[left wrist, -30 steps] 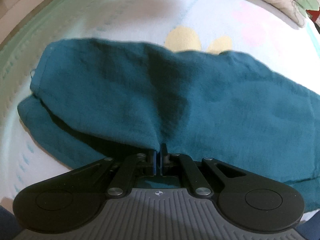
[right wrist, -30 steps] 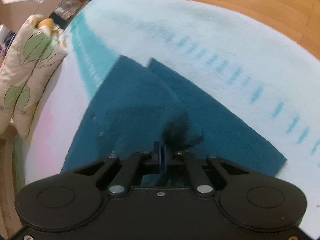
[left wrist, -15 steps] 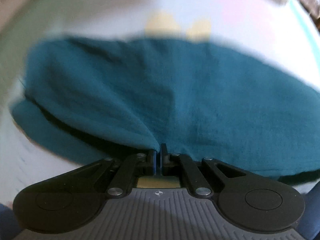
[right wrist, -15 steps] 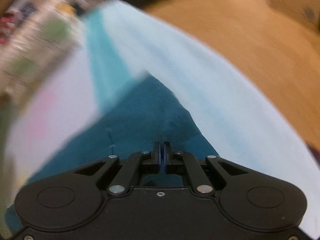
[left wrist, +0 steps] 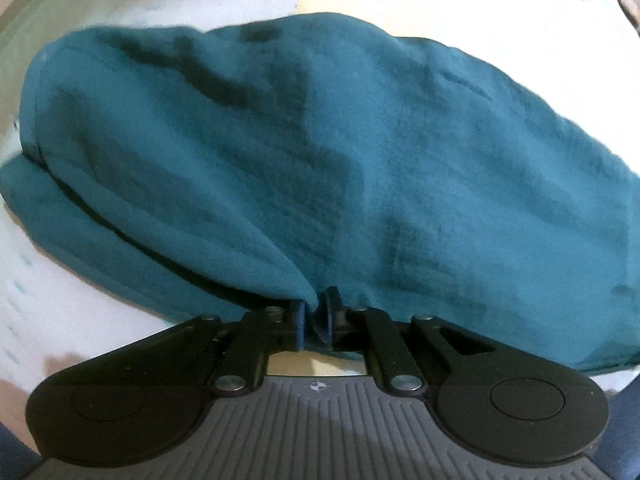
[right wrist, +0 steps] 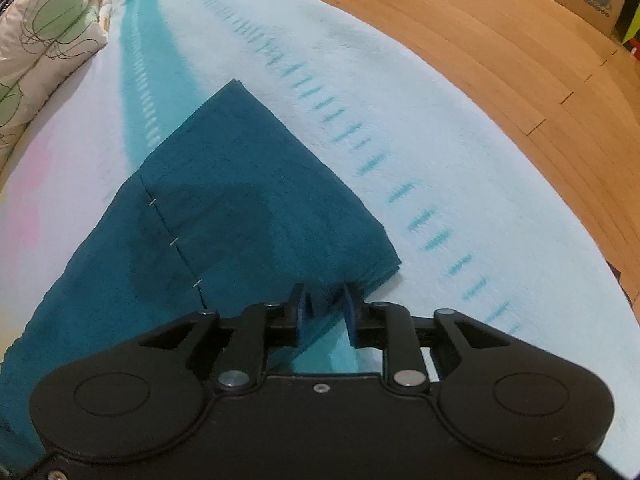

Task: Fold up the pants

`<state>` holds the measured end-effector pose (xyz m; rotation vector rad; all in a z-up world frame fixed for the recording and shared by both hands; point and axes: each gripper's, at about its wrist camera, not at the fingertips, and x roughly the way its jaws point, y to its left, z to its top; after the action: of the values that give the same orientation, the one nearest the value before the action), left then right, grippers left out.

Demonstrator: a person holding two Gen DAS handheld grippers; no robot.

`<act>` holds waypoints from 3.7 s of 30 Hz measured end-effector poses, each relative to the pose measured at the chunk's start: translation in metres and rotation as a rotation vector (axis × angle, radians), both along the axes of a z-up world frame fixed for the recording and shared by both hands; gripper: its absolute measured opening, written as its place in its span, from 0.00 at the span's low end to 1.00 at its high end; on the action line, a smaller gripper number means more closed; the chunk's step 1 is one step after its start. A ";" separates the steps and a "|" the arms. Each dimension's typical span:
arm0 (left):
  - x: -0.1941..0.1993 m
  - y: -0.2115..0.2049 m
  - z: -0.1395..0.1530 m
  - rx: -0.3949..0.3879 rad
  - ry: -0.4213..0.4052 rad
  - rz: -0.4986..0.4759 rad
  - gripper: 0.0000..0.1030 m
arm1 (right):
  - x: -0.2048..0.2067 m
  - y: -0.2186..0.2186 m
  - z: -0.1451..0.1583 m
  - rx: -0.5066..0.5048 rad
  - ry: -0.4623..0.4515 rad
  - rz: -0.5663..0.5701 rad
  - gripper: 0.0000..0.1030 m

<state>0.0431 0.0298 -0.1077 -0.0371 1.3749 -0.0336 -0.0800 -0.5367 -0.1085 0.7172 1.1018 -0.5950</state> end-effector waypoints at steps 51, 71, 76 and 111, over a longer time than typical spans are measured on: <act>0.077 0.242 0.138 0.048 -0.318 0.111 0.19 | 0.145 0.580 0.013 -0.032 -0.420 1.604 0.39; 0.091 0.188 0.099 0.091 -0.275 -0.035 0.19 | 0.164 0.578 0.001 -0.054 -0.528 1.555 0.09; 0.086 0.180 0.109 0.136 -0.320 -0.059 0.19 | 0.163 0.554 0.019 0.333 -0.551 1.526 0.09; 0.108 0.135 0.037 0.233 -0.194 -0.332 0.19 | 0.274 0.424 -0.024 0.150 -0.334 1.223 0.47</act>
<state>0.1513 0.1652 -0.0711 0.3805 1.1711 -0.1507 0.1939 -0.1131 -0.1329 0.1508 1.0554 0.6323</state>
